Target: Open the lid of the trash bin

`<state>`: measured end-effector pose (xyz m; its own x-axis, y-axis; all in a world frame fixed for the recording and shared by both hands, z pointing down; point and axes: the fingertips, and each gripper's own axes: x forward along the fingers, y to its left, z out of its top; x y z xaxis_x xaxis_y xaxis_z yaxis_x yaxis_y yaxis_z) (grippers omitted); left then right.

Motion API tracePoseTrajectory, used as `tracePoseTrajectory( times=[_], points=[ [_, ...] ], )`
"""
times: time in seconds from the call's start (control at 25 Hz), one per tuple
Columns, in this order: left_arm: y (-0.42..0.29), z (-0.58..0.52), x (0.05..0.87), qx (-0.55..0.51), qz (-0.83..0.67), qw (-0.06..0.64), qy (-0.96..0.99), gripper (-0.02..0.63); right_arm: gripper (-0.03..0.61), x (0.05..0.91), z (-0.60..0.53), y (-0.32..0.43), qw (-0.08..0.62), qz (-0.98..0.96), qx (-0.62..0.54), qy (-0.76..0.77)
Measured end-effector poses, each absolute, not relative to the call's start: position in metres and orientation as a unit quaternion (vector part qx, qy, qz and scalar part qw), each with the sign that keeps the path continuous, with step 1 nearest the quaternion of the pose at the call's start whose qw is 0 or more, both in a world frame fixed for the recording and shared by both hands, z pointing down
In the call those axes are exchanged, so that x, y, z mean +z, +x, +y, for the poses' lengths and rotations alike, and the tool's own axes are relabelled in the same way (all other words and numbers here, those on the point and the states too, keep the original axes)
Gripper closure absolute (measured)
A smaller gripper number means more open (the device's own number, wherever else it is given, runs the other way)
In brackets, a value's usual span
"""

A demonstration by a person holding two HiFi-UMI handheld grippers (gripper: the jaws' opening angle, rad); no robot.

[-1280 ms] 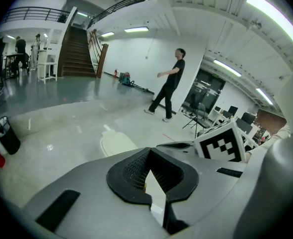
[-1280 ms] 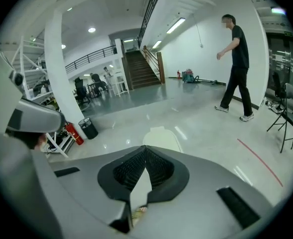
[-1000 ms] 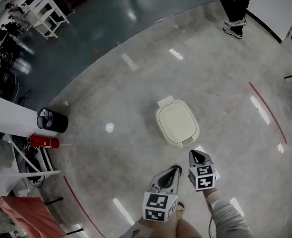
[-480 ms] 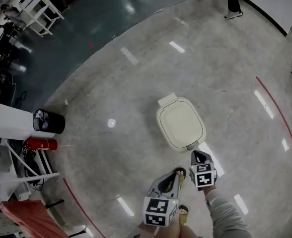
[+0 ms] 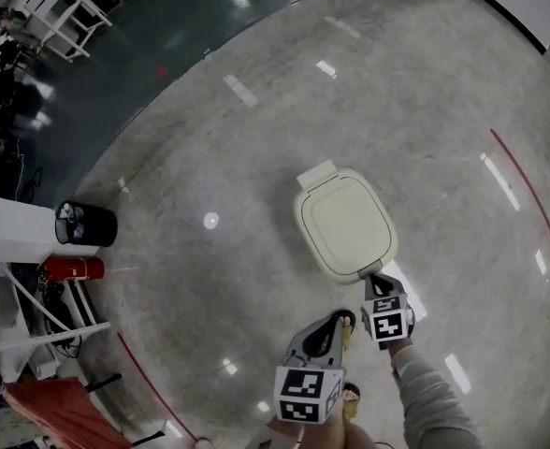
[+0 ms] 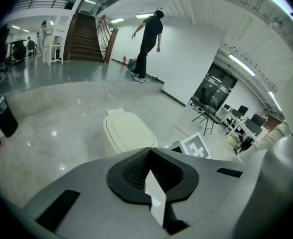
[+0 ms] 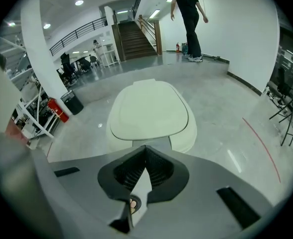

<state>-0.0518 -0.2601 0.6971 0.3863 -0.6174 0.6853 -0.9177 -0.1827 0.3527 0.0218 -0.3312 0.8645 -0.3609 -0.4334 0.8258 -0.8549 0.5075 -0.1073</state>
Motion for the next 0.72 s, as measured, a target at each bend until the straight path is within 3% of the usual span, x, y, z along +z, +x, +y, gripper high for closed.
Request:
tracePoseTrajectory(
  times=[0.72],
  points=[
    [-0.0454,-0.2541,0.7077,0.203,-0.509,0.386,0.742,0.609,0.578,0.8754,-0.3302,0.0243,0.368,-0.775,0.279,0.43]
  ],
)
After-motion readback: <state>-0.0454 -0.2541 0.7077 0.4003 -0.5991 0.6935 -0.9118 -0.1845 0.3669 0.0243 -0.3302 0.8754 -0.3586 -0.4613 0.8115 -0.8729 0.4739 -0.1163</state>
